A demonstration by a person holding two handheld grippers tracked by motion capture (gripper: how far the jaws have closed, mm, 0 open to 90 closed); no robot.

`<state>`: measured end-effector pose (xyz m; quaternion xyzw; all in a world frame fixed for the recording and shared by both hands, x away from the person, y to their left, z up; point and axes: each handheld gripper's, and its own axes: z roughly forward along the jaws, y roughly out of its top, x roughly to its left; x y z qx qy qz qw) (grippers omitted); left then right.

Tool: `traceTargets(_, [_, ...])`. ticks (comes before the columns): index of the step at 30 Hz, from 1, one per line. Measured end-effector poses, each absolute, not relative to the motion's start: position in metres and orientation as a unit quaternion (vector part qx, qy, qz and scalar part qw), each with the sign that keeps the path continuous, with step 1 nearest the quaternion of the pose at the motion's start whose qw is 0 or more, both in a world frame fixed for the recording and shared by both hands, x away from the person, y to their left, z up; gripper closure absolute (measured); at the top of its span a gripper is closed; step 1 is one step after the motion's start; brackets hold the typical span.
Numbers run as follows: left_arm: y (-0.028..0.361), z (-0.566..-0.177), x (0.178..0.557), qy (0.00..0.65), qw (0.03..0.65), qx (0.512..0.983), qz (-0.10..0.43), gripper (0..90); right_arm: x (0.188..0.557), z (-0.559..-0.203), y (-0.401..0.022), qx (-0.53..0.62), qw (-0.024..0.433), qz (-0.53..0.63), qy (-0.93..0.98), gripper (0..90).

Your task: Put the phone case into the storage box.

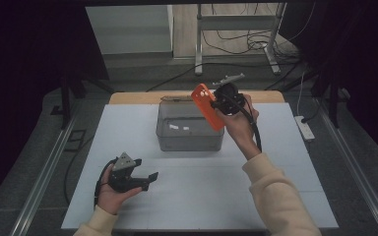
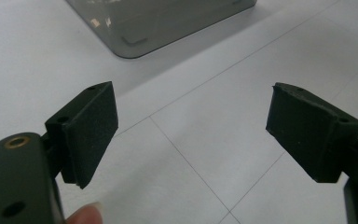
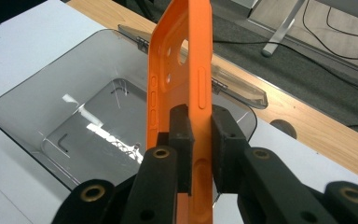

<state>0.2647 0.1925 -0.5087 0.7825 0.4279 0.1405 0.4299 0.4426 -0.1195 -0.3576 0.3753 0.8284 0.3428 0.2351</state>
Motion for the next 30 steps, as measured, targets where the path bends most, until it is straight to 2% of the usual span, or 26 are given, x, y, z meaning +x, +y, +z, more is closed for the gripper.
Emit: traceTargets(30, [0.1926,-0.5087,0.2648,0.427,0.431,0.782,0.14,16.2,0.453,-0.3677,-0.1156,0.403,0.236,0.323,0.823,80.3])
